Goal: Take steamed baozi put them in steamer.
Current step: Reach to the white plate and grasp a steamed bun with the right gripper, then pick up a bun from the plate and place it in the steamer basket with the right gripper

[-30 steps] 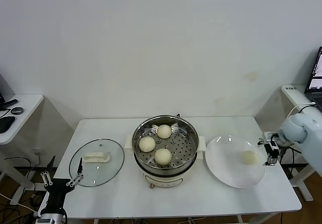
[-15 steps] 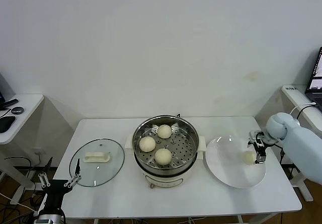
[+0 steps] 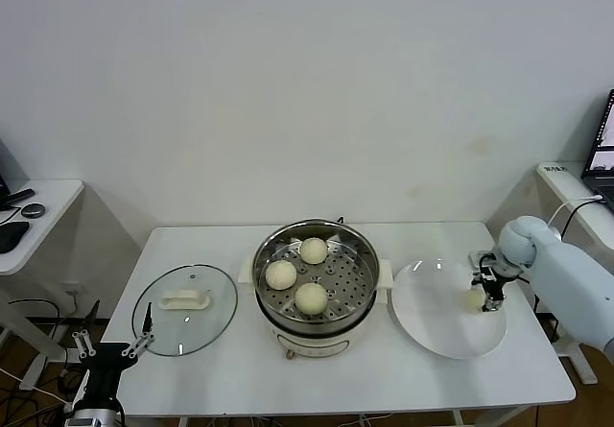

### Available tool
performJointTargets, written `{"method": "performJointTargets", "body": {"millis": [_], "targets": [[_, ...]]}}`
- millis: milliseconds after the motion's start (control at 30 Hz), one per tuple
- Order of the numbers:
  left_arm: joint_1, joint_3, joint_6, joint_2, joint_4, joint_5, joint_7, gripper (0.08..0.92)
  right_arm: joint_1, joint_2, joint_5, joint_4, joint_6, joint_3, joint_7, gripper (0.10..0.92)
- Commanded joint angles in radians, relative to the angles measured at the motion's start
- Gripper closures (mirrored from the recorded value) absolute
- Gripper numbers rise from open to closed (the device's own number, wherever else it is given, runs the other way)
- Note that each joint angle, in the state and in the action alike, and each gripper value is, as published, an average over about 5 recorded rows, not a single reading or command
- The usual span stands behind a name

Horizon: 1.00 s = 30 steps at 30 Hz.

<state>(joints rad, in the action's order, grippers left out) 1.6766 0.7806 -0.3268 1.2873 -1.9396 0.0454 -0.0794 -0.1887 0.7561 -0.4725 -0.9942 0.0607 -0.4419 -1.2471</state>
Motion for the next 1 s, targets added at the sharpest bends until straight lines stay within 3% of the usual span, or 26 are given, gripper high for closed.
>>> {"method": "performJointTargets", "body": {"millis": [33, 367, 633, 833, 1000], "targets": [[0.000, 0.000, -0.001, 0.000, -0.001, 0.000, 0.000, 0.177, 0.006, -0.005, -0.010, -0.013, 0.017, -0.006, -0.019, 0.459], [0.003, 0.002, -0.001, -0.004, -0.014, 0.005, 0.000, 0.177, 0.085, -0.096, 0.102, -0.122, 0.057, -0.079, -0.027, 0.572], [-0.011, -0.012, 0.003, -0.013, -0.021, 0.005, 0.002, 0.177, 0.535, -0.201, 0.413, -0.342, 0.171, -0.473, -0.029, 0.616], [-0.030, -0.028, 0.006, -0.023, -0.018, 0.005, 0.002, 0.177, 0.931, -0.103, 0.667, -0.494, 0.271, -0.816, 0.016, 0.643], [-0.039, -0.036, 0.006, -0.030, -0.017, 0.005, 0.002, 0.177, 1.052, 0.044, 0.892, -0.600, 0.412, -0.929, 0.128, 0.652]]}}
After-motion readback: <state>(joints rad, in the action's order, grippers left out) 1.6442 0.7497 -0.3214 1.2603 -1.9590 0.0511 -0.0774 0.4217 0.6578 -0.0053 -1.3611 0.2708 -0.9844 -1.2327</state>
